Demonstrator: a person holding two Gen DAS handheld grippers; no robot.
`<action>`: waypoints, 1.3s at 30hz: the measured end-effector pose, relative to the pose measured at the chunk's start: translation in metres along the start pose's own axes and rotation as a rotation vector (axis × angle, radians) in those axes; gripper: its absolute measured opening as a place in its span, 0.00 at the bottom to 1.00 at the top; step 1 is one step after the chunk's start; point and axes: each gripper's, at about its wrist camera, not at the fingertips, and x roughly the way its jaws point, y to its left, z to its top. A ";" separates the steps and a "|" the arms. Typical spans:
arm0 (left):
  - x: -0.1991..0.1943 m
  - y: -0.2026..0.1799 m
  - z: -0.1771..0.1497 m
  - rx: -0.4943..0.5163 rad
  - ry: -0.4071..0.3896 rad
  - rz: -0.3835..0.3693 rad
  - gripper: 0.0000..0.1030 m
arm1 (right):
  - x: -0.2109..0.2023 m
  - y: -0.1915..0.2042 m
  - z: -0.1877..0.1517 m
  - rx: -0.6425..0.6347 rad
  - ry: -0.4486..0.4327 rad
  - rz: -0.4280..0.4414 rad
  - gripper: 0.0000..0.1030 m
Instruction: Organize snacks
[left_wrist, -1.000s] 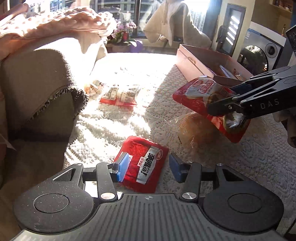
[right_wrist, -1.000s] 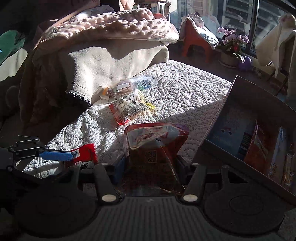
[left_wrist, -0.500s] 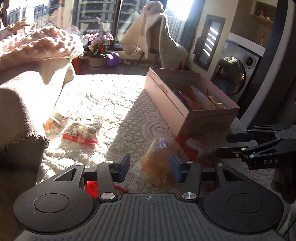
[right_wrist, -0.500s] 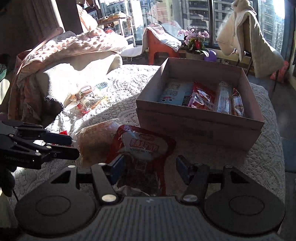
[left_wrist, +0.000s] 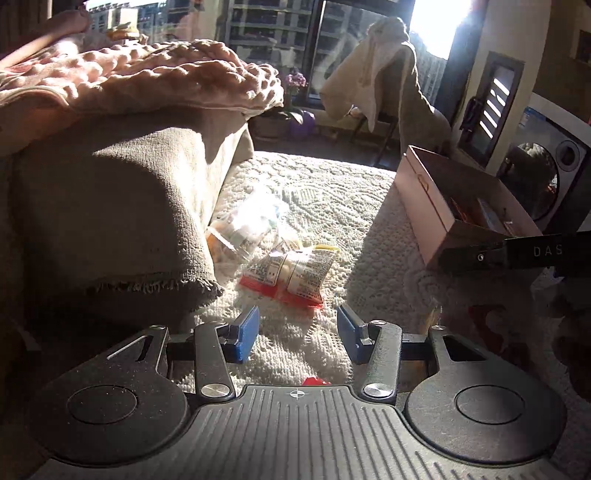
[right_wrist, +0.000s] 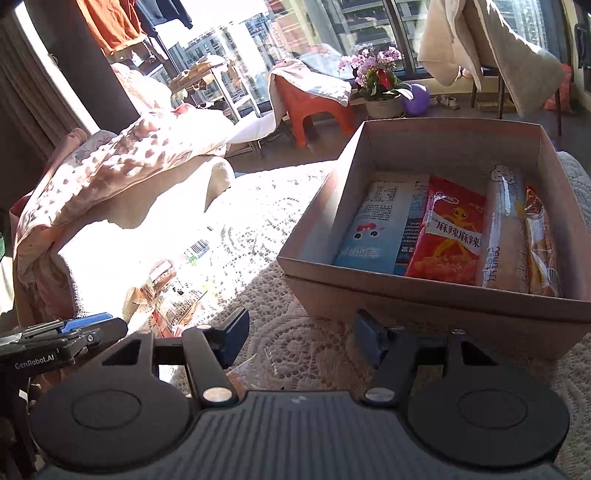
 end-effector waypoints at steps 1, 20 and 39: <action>-0.003 0.001 -0.007 0.008 0.013 -0.020 0.51 | 0.003 0.014 0.003 -0.033 0.016 0.013 0.62; -0.023 0.055 -0.030 -0.136 -0.041 -0.128 0.49 | 0.177 0.154 0.072 -0.348 0.224 -0.071 0.45; -0.033 0.045 -0.040 -0.108 0.004 -0.099 0.47 | 0.128 0.138 0.056 -0.266 0.165 0.112 0.32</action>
